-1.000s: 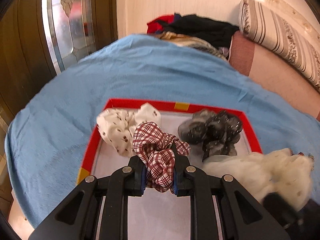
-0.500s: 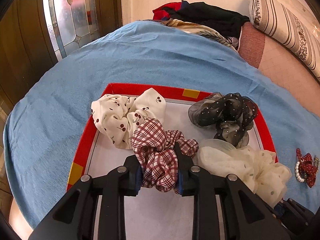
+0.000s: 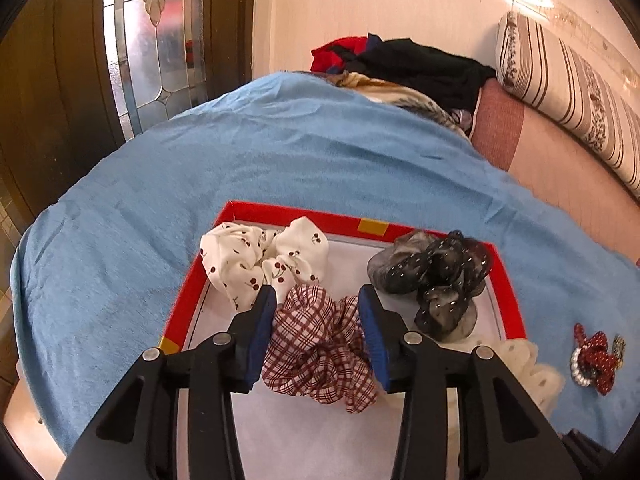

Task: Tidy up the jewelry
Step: 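Lower both scrunchies into the tray and open both tools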

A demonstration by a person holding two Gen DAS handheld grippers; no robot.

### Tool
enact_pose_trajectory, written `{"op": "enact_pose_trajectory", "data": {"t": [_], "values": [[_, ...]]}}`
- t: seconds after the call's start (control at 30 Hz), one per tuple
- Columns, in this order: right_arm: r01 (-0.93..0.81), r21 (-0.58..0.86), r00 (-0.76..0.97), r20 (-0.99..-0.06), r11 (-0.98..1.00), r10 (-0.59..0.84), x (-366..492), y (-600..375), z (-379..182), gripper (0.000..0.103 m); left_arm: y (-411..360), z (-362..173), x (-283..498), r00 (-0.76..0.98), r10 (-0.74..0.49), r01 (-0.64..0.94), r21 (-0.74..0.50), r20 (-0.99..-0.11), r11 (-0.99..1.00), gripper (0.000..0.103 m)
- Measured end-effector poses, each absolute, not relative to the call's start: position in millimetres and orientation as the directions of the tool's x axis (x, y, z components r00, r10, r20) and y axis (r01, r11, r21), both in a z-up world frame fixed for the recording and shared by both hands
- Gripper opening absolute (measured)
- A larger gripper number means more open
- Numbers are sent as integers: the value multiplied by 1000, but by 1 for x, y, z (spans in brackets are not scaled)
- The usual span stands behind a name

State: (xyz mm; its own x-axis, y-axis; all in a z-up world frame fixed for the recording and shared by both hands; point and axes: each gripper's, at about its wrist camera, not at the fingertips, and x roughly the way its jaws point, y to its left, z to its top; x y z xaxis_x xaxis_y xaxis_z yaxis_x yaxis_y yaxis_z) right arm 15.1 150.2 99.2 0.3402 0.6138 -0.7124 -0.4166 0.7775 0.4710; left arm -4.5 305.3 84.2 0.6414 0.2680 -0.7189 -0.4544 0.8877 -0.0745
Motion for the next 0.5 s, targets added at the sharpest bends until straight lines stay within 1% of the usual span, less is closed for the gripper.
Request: {"op": "enact_pose_trajectory", "data": {"t": [0.27,0.5], "values": [[-418,513,344,-675,750,653,-8,114,117,50,282,105,-12,710,265,-424,-95,-653,901,41],[-378,524,416,-640,764,645,-13,46,139,50,222,115,-5,768,192,-298,-75,-612,952,41]]}}
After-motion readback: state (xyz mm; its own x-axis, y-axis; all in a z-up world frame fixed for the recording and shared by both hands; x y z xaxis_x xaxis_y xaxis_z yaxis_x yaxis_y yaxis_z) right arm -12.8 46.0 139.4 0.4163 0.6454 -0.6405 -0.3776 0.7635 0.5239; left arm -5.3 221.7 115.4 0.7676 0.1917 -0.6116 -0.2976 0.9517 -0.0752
